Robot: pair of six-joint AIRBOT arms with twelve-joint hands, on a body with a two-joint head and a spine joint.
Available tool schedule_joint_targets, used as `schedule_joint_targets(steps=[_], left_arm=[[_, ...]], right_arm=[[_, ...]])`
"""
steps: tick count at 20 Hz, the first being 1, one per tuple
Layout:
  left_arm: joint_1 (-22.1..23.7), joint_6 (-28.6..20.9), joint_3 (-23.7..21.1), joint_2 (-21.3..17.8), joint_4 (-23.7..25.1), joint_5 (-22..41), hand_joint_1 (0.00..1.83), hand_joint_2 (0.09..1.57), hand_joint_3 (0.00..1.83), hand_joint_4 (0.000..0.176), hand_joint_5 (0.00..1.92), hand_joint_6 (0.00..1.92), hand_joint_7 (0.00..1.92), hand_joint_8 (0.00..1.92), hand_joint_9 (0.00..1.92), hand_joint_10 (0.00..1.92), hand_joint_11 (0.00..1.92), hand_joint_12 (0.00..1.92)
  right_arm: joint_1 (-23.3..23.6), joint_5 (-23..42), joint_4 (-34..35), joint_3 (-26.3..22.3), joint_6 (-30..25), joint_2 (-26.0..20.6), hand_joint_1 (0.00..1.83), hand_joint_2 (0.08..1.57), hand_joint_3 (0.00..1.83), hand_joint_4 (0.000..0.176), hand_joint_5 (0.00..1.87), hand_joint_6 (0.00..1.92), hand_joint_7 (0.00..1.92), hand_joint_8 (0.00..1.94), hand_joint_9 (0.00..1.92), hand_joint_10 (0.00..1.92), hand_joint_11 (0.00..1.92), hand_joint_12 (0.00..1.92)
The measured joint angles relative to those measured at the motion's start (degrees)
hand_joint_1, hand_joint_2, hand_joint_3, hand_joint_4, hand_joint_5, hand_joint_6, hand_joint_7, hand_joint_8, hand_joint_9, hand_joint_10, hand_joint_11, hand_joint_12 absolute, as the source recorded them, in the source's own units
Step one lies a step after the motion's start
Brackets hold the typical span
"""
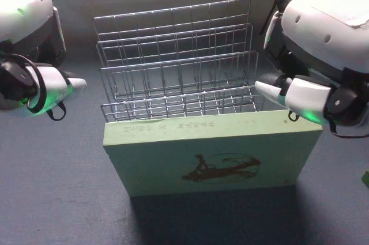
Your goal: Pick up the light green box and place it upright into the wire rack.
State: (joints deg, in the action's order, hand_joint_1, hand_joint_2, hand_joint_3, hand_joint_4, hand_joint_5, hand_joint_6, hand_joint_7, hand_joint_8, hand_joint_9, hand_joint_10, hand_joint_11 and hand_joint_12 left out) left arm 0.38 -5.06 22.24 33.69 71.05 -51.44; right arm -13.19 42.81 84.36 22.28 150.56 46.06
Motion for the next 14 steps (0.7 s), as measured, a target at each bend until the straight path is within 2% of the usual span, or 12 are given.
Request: schedule_joint_targets(steps=[1, 2, 7, 11, 14], left_arm=[[0.00, 0.24, -0.04, 0.00, -0.07, -0.42, 0.08, 1.18, 0.03, 0.058, 0.27, 0.01, 0.22, 0.01, 0.19, 0.01, 0.00, 0.59], [-0.02, 0.15, -0.04, 0.00, -0.44, -0.63, 0.08, 1.18, 0.02, 0.058, 0.27, 0.01, 0.22, 0.00, 0.19, 0.01, 0.00, 0.60], [-0.02, 1.60, 0.22, 0.02, -0.48, -0.42, 0.07, 1.18, 0.01, 0.056, 0.29, 0.01, 0.24, 0.01, 0.20, 0.01, 0.00, 0.60], [-0.02, 2.49, 1.99, 0.00, -0.15, -0.33, 0.06, 1.19, 0.01, 0.056, 0.30, 0.01, 0.24, 0.01, 0.20, 0.00, 0.00, 0.60], [0.00, 3.10, 3.04, 0.00, -0.17, -0.11, 0.07, 1.19, 0.01, 0.056, 0.30, 0.01, 0.24, 0.00, 0.20, 0.00, 0.00, 0.60]], right_arm=[[-0.02, 0.20, -0.17, -0.04, 0.68, 0.00, 0.09, 1.01, 0.05, 0.026, 0.03, 0.01, 0.08, 0.00, 0.06, 0.01, 0.00, 0.56], [-0.24, 0.22, 0.07, -0.04, 0.50, 0.00, 0.09, 1.01, 0.03, 0.021, 0.03, 0.00, 0.07, 0.00, 0.05, 0.01, 0.00, 0.56], [-0.22, -0.04, -0.31, -0.04, 0.59, 0.11, 0.09, 1.02, 0.01, 0.021, 0.02, 0.00, 0.07, 0.00, 0.05, 0.00, 0.00, 0.53], [-0.02, -0.31, -0.20, -0.04, 0.57, 0.13, 0.09, 1.02, 0.00, 0.011, 0.02, 0.00, 0.08, 0.00, 0.06, 0.00, 0.00, 0.46], [0.55, -0.74, -0.74, 0.31, 0.66, 1.81, 0.09, 1.01, 0.00, 0.010, 0.02, 0.00, 0.07, 0.00, 0.05, 0.00, 0.00, 0.44]])
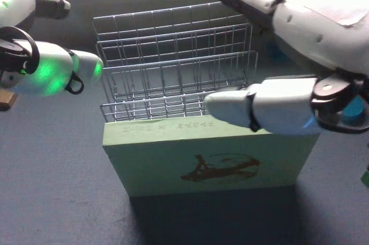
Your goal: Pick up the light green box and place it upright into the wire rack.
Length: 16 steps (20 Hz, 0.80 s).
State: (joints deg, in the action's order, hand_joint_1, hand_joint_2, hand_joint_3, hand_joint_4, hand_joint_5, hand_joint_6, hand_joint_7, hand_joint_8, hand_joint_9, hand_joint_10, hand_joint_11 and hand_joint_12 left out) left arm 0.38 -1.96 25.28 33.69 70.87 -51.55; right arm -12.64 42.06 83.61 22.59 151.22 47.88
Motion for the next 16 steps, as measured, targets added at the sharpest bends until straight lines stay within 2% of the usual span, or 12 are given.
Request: schedule_joint_targets(steps=[1, 3, 6, 8, 10, 13, 16], left_arm=[[0.00, 0.24, 0.07, 0.00, 0.09, 0.04, 0.07, 1.19, 0.01, 0.056, 0.30, 0.01, 0.24, 0.00, 0.20, 0.00, 0.00, 0.60], [0.00, 0.76, 0.37, 0.00, -0.17, 0.59, 0.07, 1.19, 0.01, 0.056, 0.30, 0.01, 0.24, 0.00, 0.20, 0.00, 0.00, 0.60], [0.28, 4.87, 0.79, -0.07, -0.13, -0.11, 0.06, 1.19, 0.01, 0.057, 0.31, 0.01, 0.24, 0.00, 0.21, 0.00, 0.00, 0.62], [0.28, 6.14, 0.81, -0.74, -0.07, -0.66, 0.05, 1.20, 0.01, 0.057, 0.31, 0.00, 0.24, 0.00, 0.21, 0.00, 0.00, 0.62], [0.79, 7.87, 1.84, -1.25, -0.50, -1.31, 0.05, 1.20, 0.01, 0.056, 0.31, 0.00, 0.24, 0.00, 0.21, 0.00, 0.00, 0.62], [2.19, 12.02, 2.60, -1.84, -0.13, -1.92, 0.05, 1.20, 0.01, 0.057, 0.31, 0.00, 0.25, 0.00, 0.21, 0.00, 0.00, 0.62], [3.89, 16.17, 3.54, -2.80, -1.01, -2.27, 0.05, 1.20, 0.00, 0.057, 0.31, 0.00, 0.25, 0.00, 0.21, 0.00, 0.00, 0.62]], right_arm=[[-0.02, -0.15, 0.04, 0.61, 0.22, 1.62, 0.10, 1.01, 0.00, 0.010, 0.02, 0.00, 0.07, 0.00, 0.06, 0.00, 0.00, 0.44], [0.39, -0.15, 4.52, 2.23, 3.76, 4.68, 0.21, 1.00, 0.00, 0.004, 0.03, 0.00, 0.07, 0.00, 0.06, 0.00, 0.00, 0.46], [1.84, 0.68, 17.05, 6.47, 9.66, 8.13, 0.52, 0.93, 0.00, 0.004, 0.03, 0.00, 0.07, 0.00, 0.06, 0.00, 0.00, 0.46], [2.12, 1.40, 18.36, 7.28, 9.99, 8.55, 0.63, 0.90, 0.00, 0.003, 0.07, 0.01, 0.09, 0.00, 0.06, 0.00, 0.00, 0.50], [3.30, 1.31, 19.43, 7.72, 10.78, 9.55, 0.67, 0.92, 0.00, 0.004, 0.07, 0.01, 0.10, 0.00, 0.06, 0.00, 0.00, 0.53], [3.87, 1.16, 25.83, 8.48, 13.51, 12.35, 0.76, 0.92, 0.00, 0.013, 0.09, 0.01, 0.12, 0.00, 0.08, 0.00, 0.00, 0.58], [3.23, 0.85, 26.91, 9.14, 12.81, 14.82, 0.77, 0.91, 0.00, 0.011, 0.10, 0.01, 0.12, 0.00, 0.08, 0.00, 0.00, 0.58]])
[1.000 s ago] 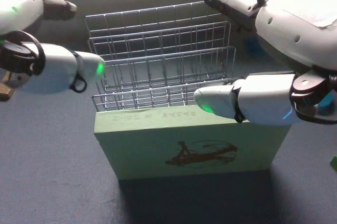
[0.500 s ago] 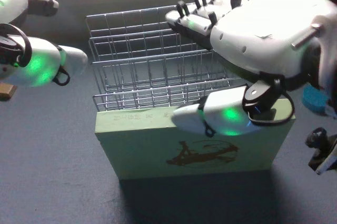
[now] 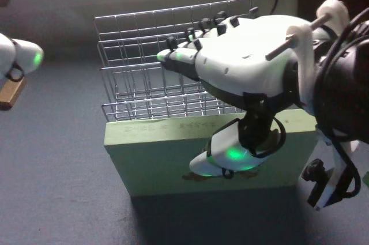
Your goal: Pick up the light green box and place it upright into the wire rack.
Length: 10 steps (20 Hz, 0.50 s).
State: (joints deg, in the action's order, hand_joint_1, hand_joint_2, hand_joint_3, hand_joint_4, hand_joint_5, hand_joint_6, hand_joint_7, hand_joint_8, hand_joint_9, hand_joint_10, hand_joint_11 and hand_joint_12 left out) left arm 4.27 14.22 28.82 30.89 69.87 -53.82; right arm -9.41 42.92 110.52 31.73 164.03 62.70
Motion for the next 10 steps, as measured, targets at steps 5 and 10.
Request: schedule_joint_targets(steps=[5, 10], left_arm=[[1.88, 3.98, 0.22, -1.81, -1.38, 0.76, 0.05, 1.21, 0.00, 0.056, 0.31, 0.00, 0.25, 0.00, 0.21, 0.00, 0.00, 0.59], [1.92, 4.26, 0.22, -3.30, -1.55, 2.67, 0.05, 1.21, 0.00, 0.055, 0.31, 0.00, 0.24, 0.00, 0.20, 0.00, 0.00, 0.58]], right_arm=[[2.38, 1.57, 9.16, 3.41, 2.75, 2.36, 0.77, 0.90, 0.00, 0.009, 0.11, 0.00, 0.12, 0.00, 0.09, 0.00, 0.00, 0.56], [1.99, 1.40, 11.89, 6.43, 5.31, 5.77, 0.78, 0.90, 0.00, 0.009, 0.11, 0.00, 0.13, 0.00, 0.09, 0.00, 0.00, 0.55]])
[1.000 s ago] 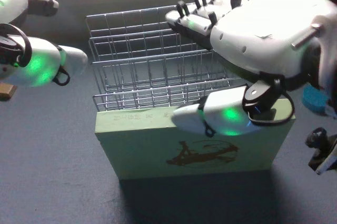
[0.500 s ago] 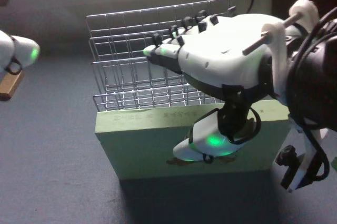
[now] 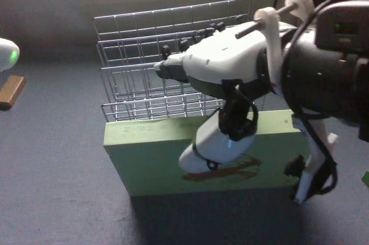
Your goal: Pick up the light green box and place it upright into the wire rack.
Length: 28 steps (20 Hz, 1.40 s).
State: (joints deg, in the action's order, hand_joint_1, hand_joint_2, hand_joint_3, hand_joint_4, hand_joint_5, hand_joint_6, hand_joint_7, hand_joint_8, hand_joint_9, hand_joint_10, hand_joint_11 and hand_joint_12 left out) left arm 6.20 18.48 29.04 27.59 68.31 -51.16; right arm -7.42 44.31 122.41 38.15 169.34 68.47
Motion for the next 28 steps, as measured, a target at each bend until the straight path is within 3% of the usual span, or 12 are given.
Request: schedule_joint_targets(steps=[4, 8, 11, 14, 16, 20, 22, 23, 24, 25, 26, 28], left_arm=[[0.59, 3.15, -0.28, -0.31, -2.03, 1.88, 0.05, 1.21, 0.00, 0.055, 0.30, 0.00, 0.24, 0.00, 0.20, 0.00, 0.00, 0.58], [0.59, 3.13, -0.28, -0.31, -2.21, 2.25, 0.05, 1.21, 0.00, 0.055, 0.30, 0.00, 0.24, 0.00, 0.20, 0.00, 0.00, 0.58], [0.61, 2.84, -0.28, -0.31, -2.21, 2.32, 0.05, 1.21, 0.00, 0.054, 0.30, 0.00, 0.24, 0.00, 0.20, 0.00, 0.00, 0.58], [0.59, 2.51, -0.31, -0.31, -2.23, 2.34, 0.05, 1.21, 0.00, 0.055, 0.30, 0.00, 0.24, 0.00, 0.20, 0.00, 0.00, 0.58], [0.59, 2.51, -0.31, -0.31, -2.23, 2.25, 0.05, 1.21, 0.00, 0.055, 0.30, 0.00, 0.24, 0.00, 0.20, 0.00, 0.00, 0.58], [0.59, 2.49, -0.55, -0.31, -2.82, 2.43, 0.05, 1.22, 0.00, 0.055, 0.30, 0.00, 0.24, 0.00, 0.20, 0.00, 0.00, 0.58], [0.59, 2.49, -0.57, -0.31, -2.78, 2.47, 0.06, 1.22, 0.00, 0.056, 0.30, 0.00, 0.24, 0.00, 0.20, 0.00, 0.00, 0.58], [0.59, 2.47, -0.76, -0.31, -2.82, 2.38, 0.06, 1.22, 0.00, 0.056, 0.30, 0.00, 0.24, 0.00, 0.20, 0.00, 0.00, 0.58], [0.59, 2.49, -0.96, -0.31, -2.84, 2.36, 0.06, 1.21, 0.00, 0.056, 0.30, 0.00, 0.24, 0.00, 0.20, 0.00, 0.00, 0.58], [0.59, 2.47, -1.01, -0.31, -2.82, 2.40, 0.06, 1.22, 0.00, 0.056, 0.30, 0.00, 0.24, 0.00, 0.20, 0.00, 0.00, 0.58], [0.59, 2.43, -1.01, -0.31, -2.82, 2.47, 0.07, 1.22, 0.00, 0.057, 0.30, 0.00, 0.24, 0.00, 0.20, 0.00, 0.00, 0.58], [0.59, 2.43, -1.01, -0.31, -2.82, 2.38, 0.07, 1.22, 0.00, 0.056, 0.30, 0.00, 0.24, 0.00, 0.20, 0.00, 0.00, 0.58]], right_arm=[[-0.96, 0.37, 1.92, 1.97, 0.28, 1.53, 0.80, 0.89, 0.00, 0.010, 0.11, 0.00, 0.14, 0.00, 0.08, 0.00, 0.00, 0.56], [-1.60, 0.48, 2.32, 2.80, 0.35, 2.01, 0.81, 0.89, 0.00, 0.010, 0.11, 0.00, 0.14, 0.00, 0.09, 0.00, 0.00, 0.58], [-1.77, 0.39, 2.49, 2.80, 0.37, 2.03, 0.83, 0.91, 0.00, 0.000, 0.14, 0.01, 0.18, 0.01, 0.15, 0.01, 0.00, 0.70], [-2.12, 0.13, 2.25, 3.30, 0.39, 2.32, 0.92, 0.99, 0.01, 0.000, 0.23, 0.01, 0.31, 0.01, 0.29, 0.02, 0.00, 0.96], [-2.19, 0.22, 2.62, 3.34, 0.42, 2.32, 1.04, 1.06, 0.01, 0.000, 0.40, 0.02, 0.51, 0.02, 0.46, 0.04, 0.06, 1.19], [-2.19, 0.20, 2.40, 3.78, 0.66, 2.29, 1.12, 1.13, 0.01, 0.000, 0.71, 0.04, 0.83, 0.04, 0.80, 0.11, 0.38, 1.31], [-2.19, 0.17, 2.40, 3.78, 0.70, 2.29, 1.13, 1.14, 0.01, 0.000, 0.75, 0.05, 0.87, 0.05, 0.83, 0.12, 0.40, 1.32], [-2.19, 0.17, 2.43, 3.78, 0.79, 2.32, 1.18, 1.19, 0.01, 0.000, 0.73, 1.02, 0.91, 0.95, 0.87, 0.23, 0.46, 1.38], [-2.19, 0.17, 2.40, 3.78, 0.92, 2.32, 1.18, 1.23, 0.00, 0.000, 0.68, 1.28, 0.88, 1.21, 0.84, 0.52, 0.51, 1.45], [-2.19, 0.15, 2.36, 3.78, 0.96, 2.29, 1.31, 1.22, 0.00, 0.000, 0.66, 1.28, 0.85, 1.22, 0.78, 1.27, 0.57, 1.47], [-2.19, 0.22, 2.47, 3.78, 1.29, 2.29, 1.34, 1.20, 0.00, 0.000, 0.69, 1.24, 0.87, 1.18, 0.80, 1.40, 0.64, 1.51], [-2.16, 0.13, 2.56, 3.72, 1.36, 1.77, 1.36, 1.17, 0.00, 0.000, 0.74, 1.18, 0.89, 1.13, 0.86, 1.39, 0.74, 1.53]])
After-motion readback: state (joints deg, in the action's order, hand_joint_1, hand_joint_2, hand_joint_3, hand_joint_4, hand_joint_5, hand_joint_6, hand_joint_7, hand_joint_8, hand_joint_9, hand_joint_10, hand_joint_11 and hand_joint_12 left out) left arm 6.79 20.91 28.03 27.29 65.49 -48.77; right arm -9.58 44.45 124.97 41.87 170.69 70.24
